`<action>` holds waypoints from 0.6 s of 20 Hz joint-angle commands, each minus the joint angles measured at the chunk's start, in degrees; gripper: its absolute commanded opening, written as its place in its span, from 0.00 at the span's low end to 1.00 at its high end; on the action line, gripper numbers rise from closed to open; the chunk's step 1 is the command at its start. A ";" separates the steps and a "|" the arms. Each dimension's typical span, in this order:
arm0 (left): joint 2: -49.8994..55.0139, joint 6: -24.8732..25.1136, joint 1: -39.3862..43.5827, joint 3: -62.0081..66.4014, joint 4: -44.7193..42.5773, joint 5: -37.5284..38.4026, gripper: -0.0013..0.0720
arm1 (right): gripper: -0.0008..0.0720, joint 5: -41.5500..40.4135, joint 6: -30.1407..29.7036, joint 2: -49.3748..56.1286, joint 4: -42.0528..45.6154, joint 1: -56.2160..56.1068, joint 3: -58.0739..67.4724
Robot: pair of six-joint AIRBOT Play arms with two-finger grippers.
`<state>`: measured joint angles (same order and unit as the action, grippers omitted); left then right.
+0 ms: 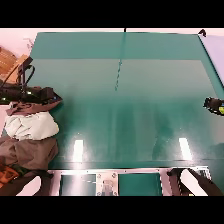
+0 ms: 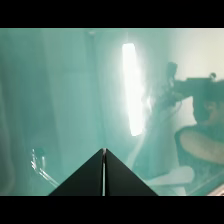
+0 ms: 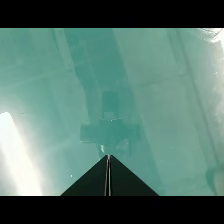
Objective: Fold the shirts.
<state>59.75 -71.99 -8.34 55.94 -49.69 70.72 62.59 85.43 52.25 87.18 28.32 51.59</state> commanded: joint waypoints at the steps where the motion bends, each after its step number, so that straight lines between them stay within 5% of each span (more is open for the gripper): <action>1: -0.02 0.04 0.00 0.00 -3.30 -3.13 0.04 | 0.03 -0.04 0.02 0.02 -0.07 0.04 -0.02; 2: -0.02 0.04 0.00 0.00 -5.84 -4.79 0.09 | 0.03 -1.46 0.02 0.09 -0.20 0.04 -0.02; 4: -0.02 -5.25 0.00 0.00 -13.42 -9.99 0.88 | 0.03 -4.44 0.04 0.09 -2.58 0.04 -0.02; 5: 0.00 -7.54 0.00 0.02 -18.18 -13.68 0.96 | 0.03 -4.68 0.04 0.07 -4.50 0.04 -0.02; 9: 3.67 -7.63 -0.02 3.02 -40.48 -19.52 1.00 | 0.04 -3.89 0.02 0.09 -17.94 0.00 -2.32; 11: 7.23 -7.41 -0.17 3.78 -46.80 -15.89 1.00 | 0.35 -4.55 0.00 0.09 -22.34 0.00 -4.70; 12: 9.46 -7.28 -0.17 3.76 -48.37 -13.14 1.00 | 0.37 -4.94 -0.02 0.09 -23.30 -0.13 -5.62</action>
<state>65.06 -78.67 -8.49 58.72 -85.56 55.00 58.54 85.47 52.29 71.24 28.34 48.36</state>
